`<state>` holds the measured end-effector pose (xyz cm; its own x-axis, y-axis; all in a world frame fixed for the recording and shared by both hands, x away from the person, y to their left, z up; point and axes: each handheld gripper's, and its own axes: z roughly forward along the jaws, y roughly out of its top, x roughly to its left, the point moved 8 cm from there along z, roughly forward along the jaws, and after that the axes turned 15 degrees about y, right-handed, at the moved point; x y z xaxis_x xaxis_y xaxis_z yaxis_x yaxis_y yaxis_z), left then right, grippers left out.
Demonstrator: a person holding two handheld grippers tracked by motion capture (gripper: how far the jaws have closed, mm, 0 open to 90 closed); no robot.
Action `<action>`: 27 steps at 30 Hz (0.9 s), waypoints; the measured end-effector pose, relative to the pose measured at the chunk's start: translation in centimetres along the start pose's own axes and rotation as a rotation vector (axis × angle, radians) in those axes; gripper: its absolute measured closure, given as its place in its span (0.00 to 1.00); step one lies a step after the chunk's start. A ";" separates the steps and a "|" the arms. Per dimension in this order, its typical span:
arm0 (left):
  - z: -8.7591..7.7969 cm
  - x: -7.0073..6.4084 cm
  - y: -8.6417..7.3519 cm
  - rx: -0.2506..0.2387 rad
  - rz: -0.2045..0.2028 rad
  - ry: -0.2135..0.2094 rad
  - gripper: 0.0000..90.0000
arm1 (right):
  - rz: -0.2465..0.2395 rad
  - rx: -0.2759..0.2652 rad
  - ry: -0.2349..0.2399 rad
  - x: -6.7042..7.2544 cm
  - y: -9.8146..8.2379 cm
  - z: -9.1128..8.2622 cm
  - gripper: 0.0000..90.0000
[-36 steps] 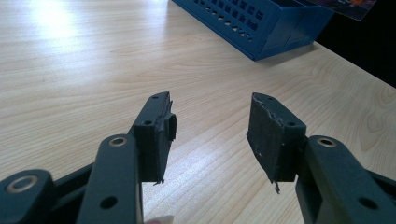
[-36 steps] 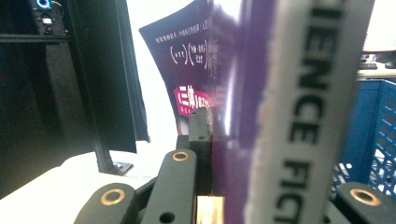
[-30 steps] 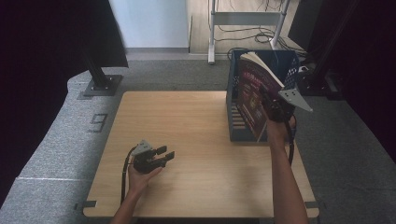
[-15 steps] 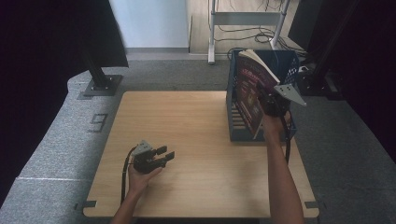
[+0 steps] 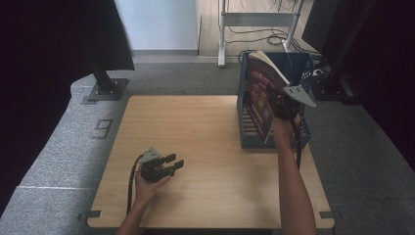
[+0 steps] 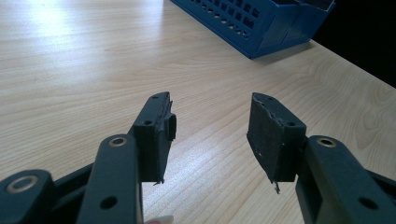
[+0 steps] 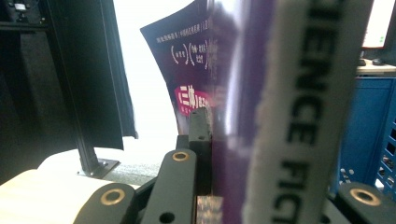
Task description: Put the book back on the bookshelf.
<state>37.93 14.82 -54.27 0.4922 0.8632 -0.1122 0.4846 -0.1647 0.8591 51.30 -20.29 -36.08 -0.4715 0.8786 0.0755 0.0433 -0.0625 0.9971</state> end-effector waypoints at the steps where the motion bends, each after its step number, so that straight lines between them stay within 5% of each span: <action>1: 0.0 0.1 0.0 0.000 0.001 0.001 0.55 | 0.000 0.001 -0.003 -0.1 0.0 0.3 0.91; 27: -0.2 0.5 0.1 -0.010 -0.008 -0.008 0.55 | -0.010 -0.012 -0.057 -1.2 -0.3 3.9 0.91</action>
<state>38.05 15.30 -54.10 0.4940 0.8608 -0.1228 0.4814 -0.1531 0.8630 55.25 -19.50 -36.54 -0.4209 0.9048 0.0654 0.0283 -0.0589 0.9979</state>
